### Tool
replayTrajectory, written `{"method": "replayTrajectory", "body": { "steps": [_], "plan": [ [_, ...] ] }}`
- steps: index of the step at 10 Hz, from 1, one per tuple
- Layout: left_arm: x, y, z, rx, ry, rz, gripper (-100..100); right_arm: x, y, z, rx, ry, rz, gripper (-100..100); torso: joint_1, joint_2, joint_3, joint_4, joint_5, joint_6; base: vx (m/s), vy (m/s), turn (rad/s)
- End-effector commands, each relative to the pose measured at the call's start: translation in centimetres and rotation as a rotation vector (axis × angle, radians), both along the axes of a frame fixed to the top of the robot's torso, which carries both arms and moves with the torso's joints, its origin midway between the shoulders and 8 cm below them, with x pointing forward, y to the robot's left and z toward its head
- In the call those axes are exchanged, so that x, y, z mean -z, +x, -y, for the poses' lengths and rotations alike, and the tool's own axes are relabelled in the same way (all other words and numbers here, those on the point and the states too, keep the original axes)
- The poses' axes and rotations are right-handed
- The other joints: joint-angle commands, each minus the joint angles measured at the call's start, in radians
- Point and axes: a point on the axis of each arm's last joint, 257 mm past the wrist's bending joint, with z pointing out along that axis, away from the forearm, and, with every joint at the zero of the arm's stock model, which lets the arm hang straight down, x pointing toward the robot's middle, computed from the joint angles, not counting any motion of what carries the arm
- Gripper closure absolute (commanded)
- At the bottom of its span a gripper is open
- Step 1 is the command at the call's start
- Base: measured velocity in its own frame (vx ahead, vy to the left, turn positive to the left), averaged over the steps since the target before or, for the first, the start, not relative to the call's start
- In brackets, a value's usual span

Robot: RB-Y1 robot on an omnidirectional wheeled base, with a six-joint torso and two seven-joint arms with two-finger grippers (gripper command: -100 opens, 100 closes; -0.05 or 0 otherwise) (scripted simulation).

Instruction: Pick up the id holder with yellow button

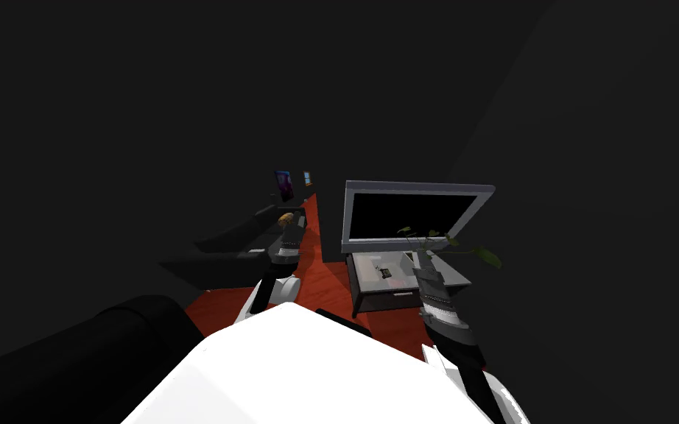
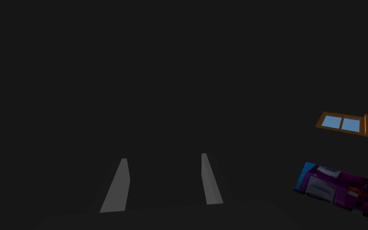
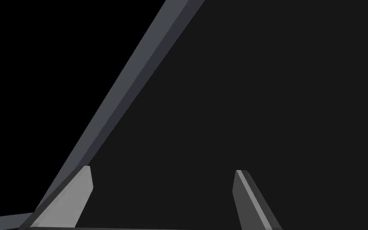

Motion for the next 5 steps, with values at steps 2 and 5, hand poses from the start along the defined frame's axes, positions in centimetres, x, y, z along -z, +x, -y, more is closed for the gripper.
{"method": "replayTrajectory", "body": {
  "steps": [2, 5],
  "plan": [
    [0.0, 0.0, 0.0, 0.0, 0.0, 0.0, 0, 5.9, 0.7, 1.9, 0.063, -0.131, -0.143, -100, 0.0, 0.0, 0.0, 0.0, 0.0, 0.0, -0.005, 0.043, 0.227],
    [0.0, 0.0, 0.0, 0.0, 0.0, 0.0, 0, 11.1, 0.8, 3.8, 0.115, -0.245, -0.265, -100, 0.001, 0.0, 0.0, 0.0, 0.0, 0.0, 0.006, 0.046, 0.191]
  ]
}}
